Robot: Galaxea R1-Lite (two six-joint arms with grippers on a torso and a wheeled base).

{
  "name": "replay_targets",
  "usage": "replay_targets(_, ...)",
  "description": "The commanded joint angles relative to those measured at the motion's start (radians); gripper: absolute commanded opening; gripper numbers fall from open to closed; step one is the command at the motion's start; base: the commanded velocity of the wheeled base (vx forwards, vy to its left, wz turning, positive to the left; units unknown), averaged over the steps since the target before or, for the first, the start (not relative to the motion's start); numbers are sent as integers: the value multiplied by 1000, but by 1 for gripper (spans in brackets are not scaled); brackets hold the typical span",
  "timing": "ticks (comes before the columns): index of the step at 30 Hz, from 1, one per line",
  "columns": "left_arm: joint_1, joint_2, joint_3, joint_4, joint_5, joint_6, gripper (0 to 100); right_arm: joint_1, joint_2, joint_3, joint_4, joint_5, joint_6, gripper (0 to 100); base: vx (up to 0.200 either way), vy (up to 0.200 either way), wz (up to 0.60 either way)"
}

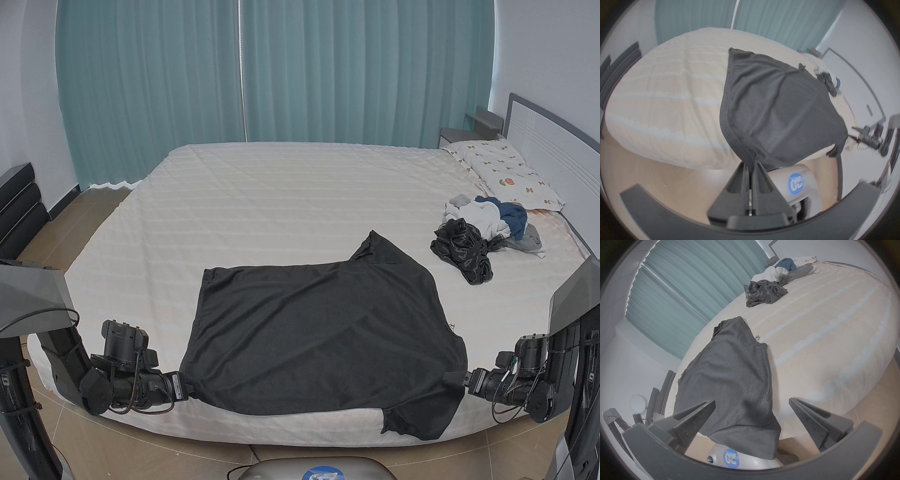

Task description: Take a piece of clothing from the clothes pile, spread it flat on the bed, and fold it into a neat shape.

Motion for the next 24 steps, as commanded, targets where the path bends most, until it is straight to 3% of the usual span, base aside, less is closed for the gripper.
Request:
replay_targets(1, -1, -33, 4, -2, -19, -46, 0, 1, 21, 4, -9, 16, -16, 100, 0, 0, 0)
replay_targets(7, 2, -38, -23, -14, -53, -208, 0, 6, 58, -82, -7, 7, -7, 100, 0, 0, 0)
replay_targets(8, 2, -38, -23, -14, -53, -208, 0, 6, 58, -82, -7, 7, -7, 0, 0, 0, 0)
replay_targets(17, 48, -31, -24, -68, -53, -223, 0, 6, 81, -263, -2, 7, -4, 0, 0, 0, 0)
replay_targets(24, 62, -18, -26, -69, -55, -220, 0, 6, 85, -419, 113, 10, -7, 0, 0, 0, 0)
